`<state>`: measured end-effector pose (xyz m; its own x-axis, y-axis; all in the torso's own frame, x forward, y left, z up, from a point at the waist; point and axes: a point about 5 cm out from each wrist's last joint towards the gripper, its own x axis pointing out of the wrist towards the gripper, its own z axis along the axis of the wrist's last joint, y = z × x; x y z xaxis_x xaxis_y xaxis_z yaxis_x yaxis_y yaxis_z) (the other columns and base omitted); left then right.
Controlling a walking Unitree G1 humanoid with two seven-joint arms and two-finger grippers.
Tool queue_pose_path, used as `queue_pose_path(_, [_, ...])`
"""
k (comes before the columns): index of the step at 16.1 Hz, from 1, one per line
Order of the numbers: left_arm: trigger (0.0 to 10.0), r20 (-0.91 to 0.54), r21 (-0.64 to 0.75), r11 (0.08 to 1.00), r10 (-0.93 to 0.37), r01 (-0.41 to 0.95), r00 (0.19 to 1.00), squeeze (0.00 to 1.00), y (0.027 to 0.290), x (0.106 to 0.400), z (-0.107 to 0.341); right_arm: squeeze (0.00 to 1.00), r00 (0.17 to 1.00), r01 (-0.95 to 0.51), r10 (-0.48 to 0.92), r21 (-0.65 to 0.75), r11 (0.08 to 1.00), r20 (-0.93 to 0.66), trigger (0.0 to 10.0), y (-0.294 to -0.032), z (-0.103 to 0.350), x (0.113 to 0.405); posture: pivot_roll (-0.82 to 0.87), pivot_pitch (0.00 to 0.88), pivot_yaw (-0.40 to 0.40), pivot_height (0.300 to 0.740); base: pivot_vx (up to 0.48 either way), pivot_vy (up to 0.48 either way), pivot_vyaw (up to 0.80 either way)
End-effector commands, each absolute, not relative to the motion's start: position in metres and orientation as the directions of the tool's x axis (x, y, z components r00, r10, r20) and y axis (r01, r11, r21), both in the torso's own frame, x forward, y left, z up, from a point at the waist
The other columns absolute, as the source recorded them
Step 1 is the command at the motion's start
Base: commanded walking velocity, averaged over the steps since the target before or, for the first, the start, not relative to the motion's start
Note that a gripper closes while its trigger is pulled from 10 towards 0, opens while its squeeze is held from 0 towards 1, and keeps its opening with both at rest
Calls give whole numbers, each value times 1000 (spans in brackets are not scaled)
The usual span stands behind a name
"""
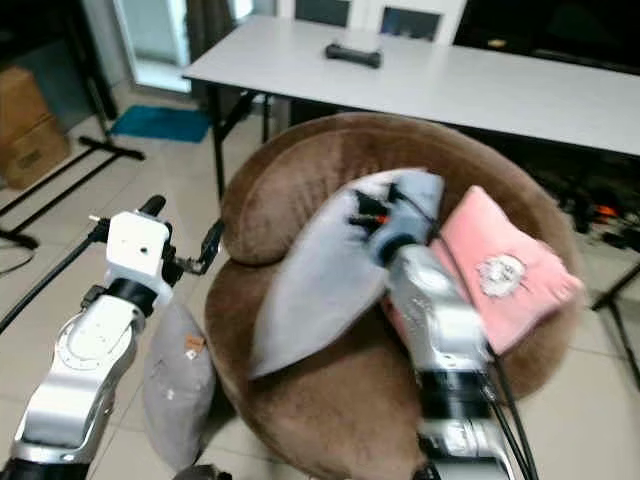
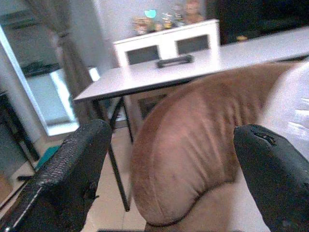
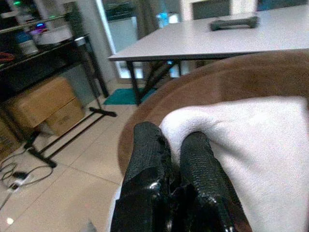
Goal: Move the pillow to the sofa from floor
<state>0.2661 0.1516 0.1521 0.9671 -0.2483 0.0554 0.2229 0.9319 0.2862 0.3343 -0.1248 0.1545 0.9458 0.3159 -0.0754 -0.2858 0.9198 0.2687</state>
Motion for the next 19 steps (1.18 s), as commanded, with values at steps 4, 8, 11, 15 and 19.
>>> queue_pose_path(4, [10000,-55,332,871,-366,363,929,0,155,257,142,0,909,-417,414,201,887,58,10000,-110,184,359,42,0,-65,740,0,0,0])
queue_pose_path(8, [10000,-89,325,844,-423,427,902,0,155,254,142,0,909,-415,416,114,903,16,10000,-123,175,376,53,0,-60,740,0,0,0])
queue_pose_path(11, [10000,-154,244,796,-532,554,833,0,151,240,136,0,941,-323,324,21,946,-101,10000,-163,157,384,58,0,-61,740,0,0,0])
queue_pose_path(15, [10000,-212,211,746,-596,632,774,0,164,232,137,0,966,-161,118,-177,971,-232,10000,-224,133,376,57,0,-58,740,0,0,0])
queue_pose_path(19, [10000,-213,222,735,-605,641,767,0,166,234,140,0,976,65,-106,-207,976,-191,10000,-268,133,368,56,0,-55,740,0,0,0])
